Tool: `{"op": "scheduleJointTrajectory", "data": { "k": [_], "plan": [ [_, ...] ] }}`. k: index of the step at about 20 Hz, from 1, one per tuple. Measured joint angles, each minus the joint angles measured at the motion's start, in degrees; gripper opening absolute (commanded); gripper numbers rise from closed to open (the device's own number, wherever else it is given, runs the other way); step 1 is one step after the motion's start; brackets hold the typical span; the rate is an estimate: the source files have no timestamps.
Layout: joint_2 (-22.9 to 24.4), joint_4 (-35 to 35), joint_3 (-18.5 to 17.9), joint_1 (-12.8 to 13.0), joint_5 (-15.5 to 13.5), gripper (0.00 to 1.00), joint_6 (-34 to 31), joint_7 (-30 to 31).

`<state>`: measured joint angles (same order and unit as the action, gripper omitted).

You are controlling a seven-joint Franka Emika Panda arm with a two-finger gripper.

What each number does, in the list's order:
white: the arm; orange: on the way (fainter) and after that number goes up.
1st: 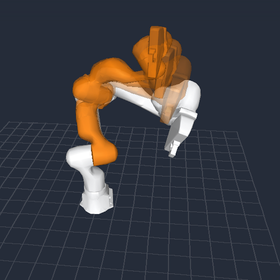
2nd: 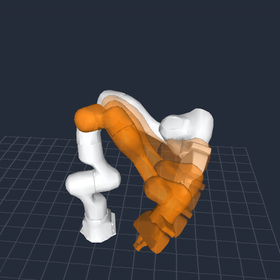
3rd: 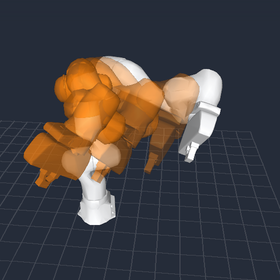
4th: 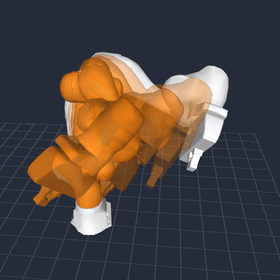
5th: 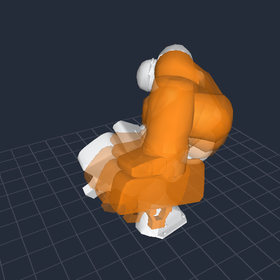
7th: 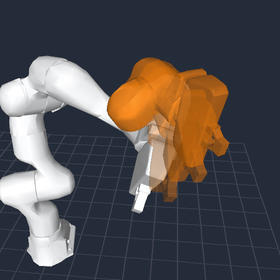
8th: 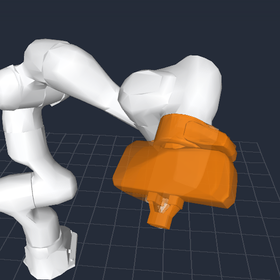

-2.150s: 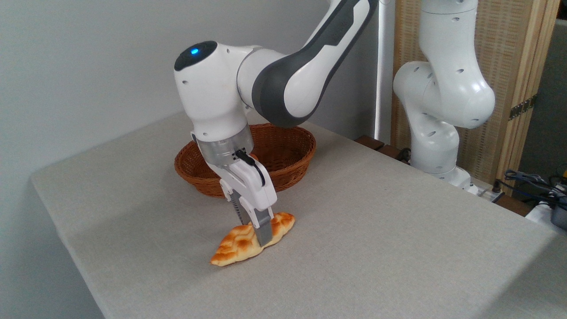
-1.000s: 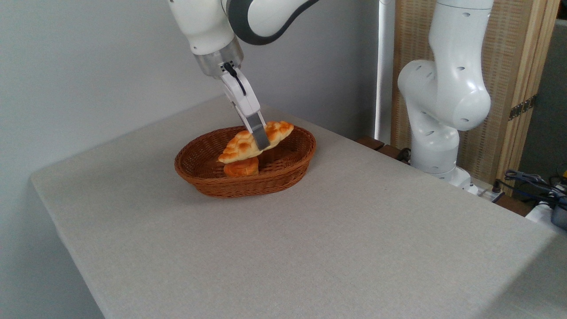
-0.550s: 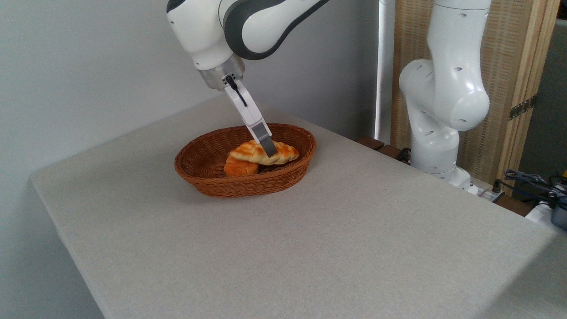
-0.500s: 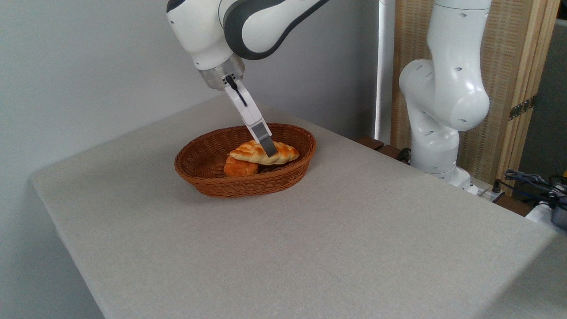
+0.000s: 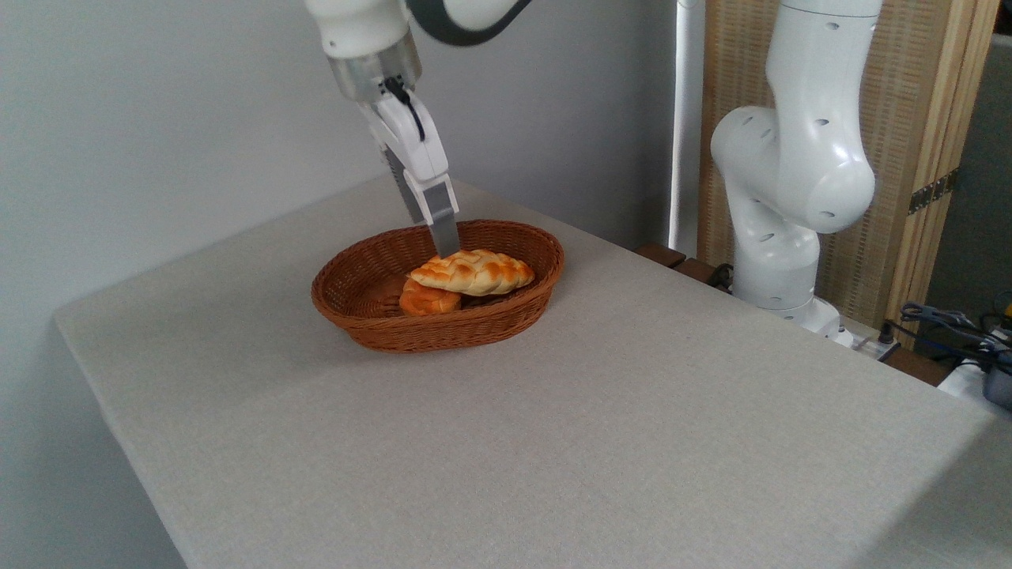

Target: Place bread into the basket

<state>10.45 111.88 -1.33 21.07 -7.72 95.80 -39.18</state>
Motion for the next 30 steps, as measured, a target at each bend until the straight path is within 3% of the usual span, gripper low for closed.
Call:
{"op": "scheduleJointTrajectory", "data": {
  "k": [3, 7, 16, 27, 29, 30],
  "plan": [
    [0.1, -3.8, -3.9, -0.6, 3.4, 1.00, 0.0, 0.0],
    [-0.1, -5.4, -7.3, -0.7, 5.6, 1.00, 1.2, 0.0],
    [-0.5, -7.3, -12.9, -0.8, 5.9, 1.00, 2.8, -0.1],
    [-1.6, -7.5, -11.9, -0.2, 5.9, 1.00, 3.4, 0.0],
    [-1.6, -7.5, -9.3, -2.9, 5.9, 1.00, 3.4, 0.0],
    [-1.6, -7.5, -6.8, -5.8, 5.9, 1.00, 3.4, 0.0]
  ]
}}
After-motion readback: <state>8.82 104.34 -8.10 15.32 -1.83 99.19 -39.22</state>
